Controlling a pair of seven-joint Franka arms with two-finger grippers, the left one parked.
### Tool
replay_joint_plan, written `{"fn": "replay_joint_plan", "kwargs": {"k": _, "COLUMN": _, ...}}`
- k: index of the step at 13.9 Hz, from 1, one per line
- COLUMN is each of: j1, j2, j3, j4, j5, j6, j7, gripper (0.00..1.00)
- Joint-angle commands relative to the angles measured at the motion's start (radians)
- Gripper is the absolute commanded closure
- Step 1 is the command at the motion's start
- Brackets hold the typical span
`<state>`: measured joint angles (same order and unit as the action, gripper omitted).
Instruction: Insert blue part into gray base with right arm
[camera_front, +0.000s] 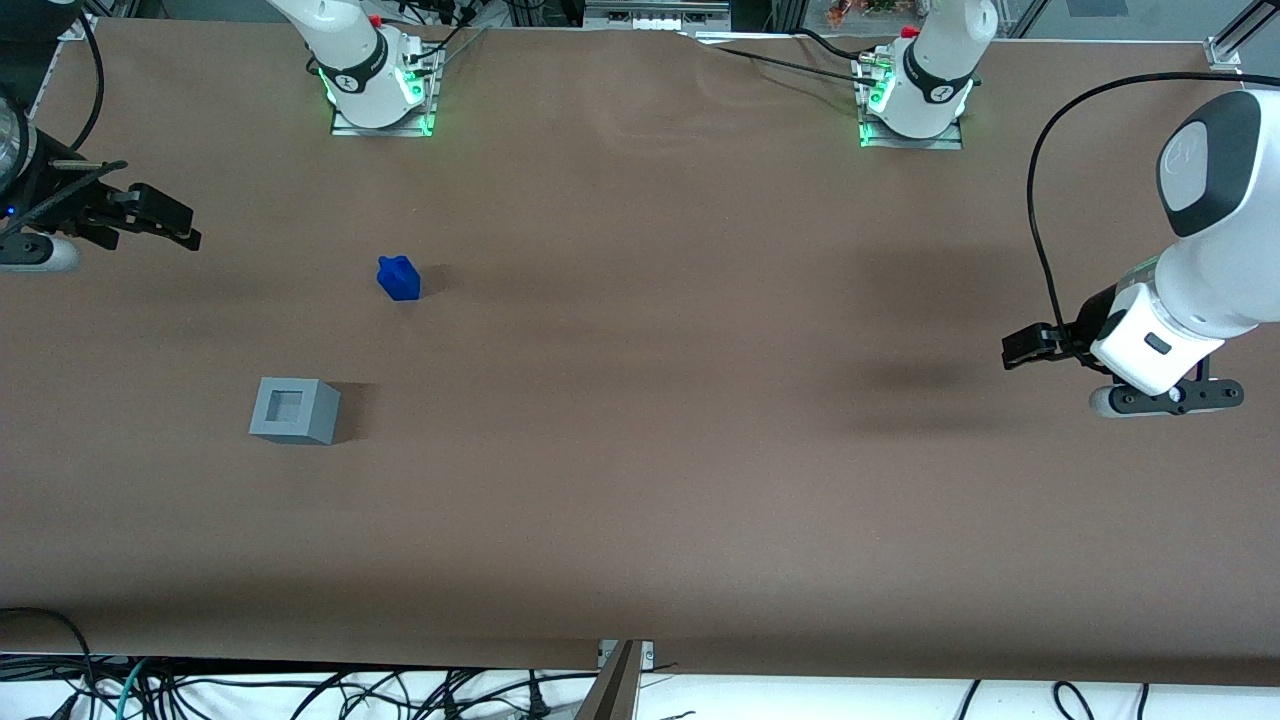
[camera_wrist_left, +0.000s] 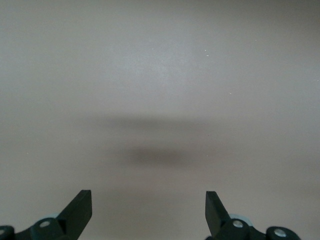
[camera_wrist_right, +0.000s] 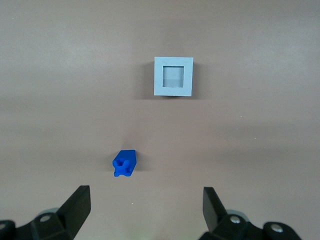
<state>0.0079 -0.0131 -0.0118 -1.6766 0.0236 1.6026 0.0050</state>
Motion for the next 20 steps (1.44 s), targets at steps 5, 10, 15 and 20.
{"fn": "replay_joint_plan", "kwargs": {"k": 5, "j1": 0.011, "j2": 0.007, "j3": -0.008, "j4": 0.026, "j5": 0.006, "j6": 0.002, "j7": 0.006, "gripper": 0.01}}
{"fn": "replay_joint_plan", "kwargs": {"k": 10, "j1": 0.012, "j2": 0.007, "j3": -0.005, "j4": 0.028, "j5": 0.007, "j6": -0.004, "j7": 0.006, "gripper": 0.01}}
{"fn": "replay_joint_plan", "kwargs": {"k": 15, "j1": 0.011, "j2": 0.007, "j3": -0.005, "j4": 0.026, "j5": 0.009, "j6": -0.010, "j7": 0.006, "gripper": 0.01}}
{"fn": "replay_joint_plan", "kwargs": {"k": 20, "j1": 0.012, "j2": 0.007, "j3": -0.005, "j4": 0.026, "j5": 0.009, "j6": -0.015, "j7": 0.006, "gripper": 0.01}}
